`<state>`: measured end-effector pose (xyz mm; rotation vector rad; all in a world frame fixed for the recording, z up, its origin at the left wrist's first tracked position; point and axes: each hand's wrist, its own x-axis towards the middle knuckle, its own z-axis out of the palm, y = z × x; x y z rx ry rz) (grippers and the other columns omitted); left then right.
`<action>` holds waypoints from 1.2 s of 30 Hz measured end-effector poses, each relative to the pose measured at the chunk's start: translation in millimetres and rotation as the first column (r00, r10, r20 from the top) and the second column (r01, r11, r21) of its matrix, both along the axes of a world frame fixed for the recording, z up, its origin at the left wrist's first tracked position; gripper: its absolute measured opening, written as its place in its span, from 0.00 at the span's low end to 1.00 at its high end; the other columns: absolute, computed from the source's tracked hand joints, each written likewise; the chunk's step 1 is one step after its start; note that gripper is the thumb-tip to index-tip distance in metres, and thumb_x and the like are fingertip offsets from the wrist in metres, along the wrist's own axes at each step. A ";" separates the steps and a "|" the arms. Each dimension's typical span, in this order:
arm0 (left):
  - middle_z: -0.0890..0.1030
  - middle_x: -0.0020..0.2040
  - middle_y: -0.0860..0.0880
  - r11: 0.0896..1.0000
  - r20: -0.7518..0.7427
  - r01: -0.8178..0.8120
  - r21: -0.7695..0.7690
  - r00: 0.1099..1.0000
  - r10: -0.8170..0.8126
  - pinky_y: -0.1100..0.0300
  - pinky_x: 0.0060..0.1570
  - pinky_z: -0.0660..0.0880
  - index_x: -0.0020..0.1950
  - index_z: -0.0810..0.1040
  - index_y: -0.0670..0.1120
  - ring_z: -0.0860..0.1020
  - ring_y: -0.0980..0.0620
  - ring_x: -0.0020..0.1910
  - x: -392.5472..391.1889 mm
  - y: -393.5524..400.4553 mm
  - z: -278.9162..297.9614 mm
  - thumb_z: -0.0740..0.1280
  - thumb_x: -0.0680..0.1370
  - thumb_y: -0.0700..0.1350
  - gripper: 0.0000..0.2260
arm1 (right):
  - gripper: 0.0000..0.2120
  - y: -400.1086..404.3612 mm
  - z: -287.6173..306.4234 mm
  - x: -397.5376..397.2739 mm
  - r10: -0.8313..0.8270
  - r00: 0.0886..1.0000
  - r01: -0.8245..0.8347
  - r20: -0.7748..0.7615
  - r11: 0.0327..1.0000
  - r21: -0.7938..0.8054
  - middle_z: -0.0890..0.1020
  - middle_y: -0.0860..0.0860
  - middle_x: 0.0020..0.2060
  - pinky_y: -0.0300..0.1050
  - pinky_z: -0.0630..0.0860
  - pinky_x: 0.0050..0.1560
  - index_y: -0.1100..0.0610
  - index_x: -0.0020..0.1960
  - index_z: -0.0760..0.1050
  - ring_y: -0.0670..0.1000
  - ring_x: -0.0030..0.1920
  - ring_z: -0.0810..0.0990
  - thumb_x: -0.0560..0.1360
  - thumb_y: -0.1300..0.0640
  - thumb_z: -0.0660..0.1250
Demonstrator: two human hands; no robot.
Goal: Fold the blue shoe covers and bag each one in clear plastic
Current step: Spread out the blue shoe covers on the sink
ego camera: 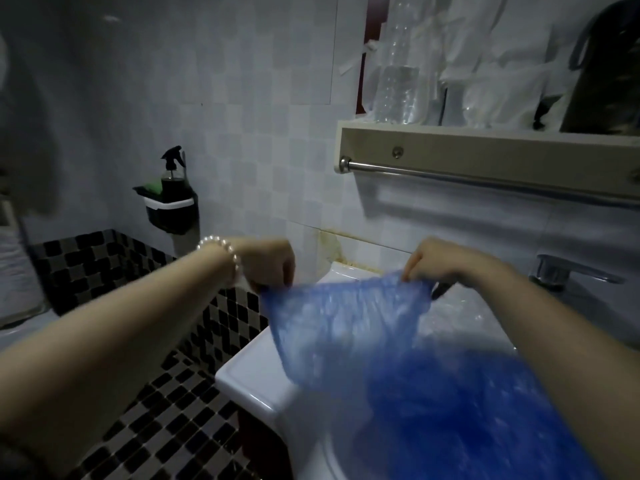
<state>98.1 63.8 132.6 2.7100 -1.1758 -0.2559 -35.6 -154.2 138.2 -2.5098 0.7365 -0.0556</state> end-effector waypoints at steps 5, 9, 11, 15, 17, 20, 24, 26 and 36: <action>0.79 0.38 0.38 0.438 0.771 0.653 -0.618 0.393 0.502 0.55 0.38 0.67 0.38 0.81 0.38 0.74 0.44 0.38 -18.2 15.6 42.7 0.68 0.71 0.33 0.04 | 0.07 4.1 42.2 -32.6 0.317 0.007 0.463 0.948 0.840 -0.284 0.76 0.61 0.39 0.41 0.67 0.43 0.61 0.37 0.74 0.56 0.44 0.74 0.64 0.70 0.61; 0.79 0.37 0.40 0.885 0.854 0.457 -0.086 0.491 -0.170 0.54 0.34 0.69 0.35 0.80 0.39 0.77 0.40 0.37 13.2 11.3 -37.9 0.65 0.71 0.36 0.06 | 0.02 5.5 -43.2 -22.8 0.250 0.751 0.149 0.611 0.837 -0.527 0.79 0.61 0.38 0.44 0.65 0.38 0.61 0.39 0.76 0.57 0.42 0.76 0.70 0.65 0.64; 0.81 0.40 0.40 0.976 0.398 0.123 0.181 0.898 -0.187 0.58 0.36 0.72 0.38 0.81 0.40 0.80 0.38 0.43 45.4 16.1 -73.1 0.69 0.70 0.38 0.02 | 0.06 -1.3 -77.8 -22.7 0.213 0.977 -0.196 0.007 0.908 -0.371 0.81 0.52 0.35 0.41 0.72 0.37 0.57 0.36 0.79 0.54 0.41 0.80 0.68 0.66 0.68; 0.83 0.42 0.37 0.970 0.285 0.032 -0.241 0.958 0.040 0.61 0.41 0.70 0.41 0.84 0.39 0.81 0.40 0.45 37.8 22.6 -58.7 0.71 0.68 0.32 0.05 | 0.10 -13.2 -57.9 -16.2 0.187 0.941 -0.130 0.281 0.969 -0.208 0.80 0.51 0.30 0.39 0.73 0.38 0.53 0.32 0.78 0.48 0.34 0.77 0.65 0.68 0.69; 0.80 0.43 0.37 0.704 0.560 0.285 -0.651 0.806 0.192 0.59 0.42 0.69 0.42 0.83 0.38 0.78 0.42 0.44 10.0 26.2 -26.1 0.70 0.68 0.32 0.06 | 0.05 -10.6 -31.8 -13.8 0.086 0.672 0.054 0.735 0.985 -0.165 0.80 0.53 0.35 0.41 0.71 0.40 0.57 0.37 0.78 0.51 0.37 0.75 0.64 0.65 0.69; 0.77 0.39 0.38 0.443 0.794 0.674 -0.592 0.392 0.465 0.54 0.42 0.67 0.38 0.80 0.39 0.72 0.44 0.41 -12.1 40.8 -3.3 0.68 0.71 0.31 0.05 | 0.04 -1.7 -16.2 -26.3 0.192 0.069 0.402 0.979 0.893 -0.203 0.71 0.44 0.40 0.43 0.68 0.40 0.63 0.40 0.75 0.54 0.39 0.72 0.66 0.64 0.67; 0.73 0.33 0.42 0.687 0.951 0.673 -0.275 0.294 0.094 0.54 0.36 0.62 0.32 0.73 0.43 0.68 0.46 0.36 -2.6 53.1 -53.6 0.64 0.71 0.32 0.10 | 0.03 2.2 -71.9 -16.0 0.299 0.311 0.285 0.902 0.876 -0.389 0.75 0.59 0.32 0.48 0.68 0.32 0.64 0.33 0.73 0.59 0.33 0.74 0.65 0.67 0.66; 0.74 0.32 0.45 0.791 0.895 0.590 -0.163 0.426 -0.133 0.55 0.36 0.60 0.29 0.75 0.44 0.72 0.45 0.33 5.9 59.4 -88.0 0.63 0.69 0.38 0.08 | 0.05 1.3 -110.7 -3.9 0.370 0.534 0.132 0.760 0.851 -0.508 0.74 0.60 0.29 0.47 0.69 0.28 0.63 0.29 0.72 0.60 0.29 0.75 0.62 0.65 0.66; 0.77 0.39 0.49 0.892 0.683 0.450 -0.043 0.664 -0.303 0.59 0.30 0.75 0.42 0.77 0.46 0.76 0.49 0.32 -6.6 73.1 -164.9 0.76 0.61 0.39 0.13 | 0.05 23.4 -180.8 17.2 0.724 0.600 -0.157 0.342 0.525 -0.836 0.72 0.53 0.28 0.45 0.63 0.29 0.58 0.28 0.73 0.56 0.29 0.71 0.62 0.61 0.61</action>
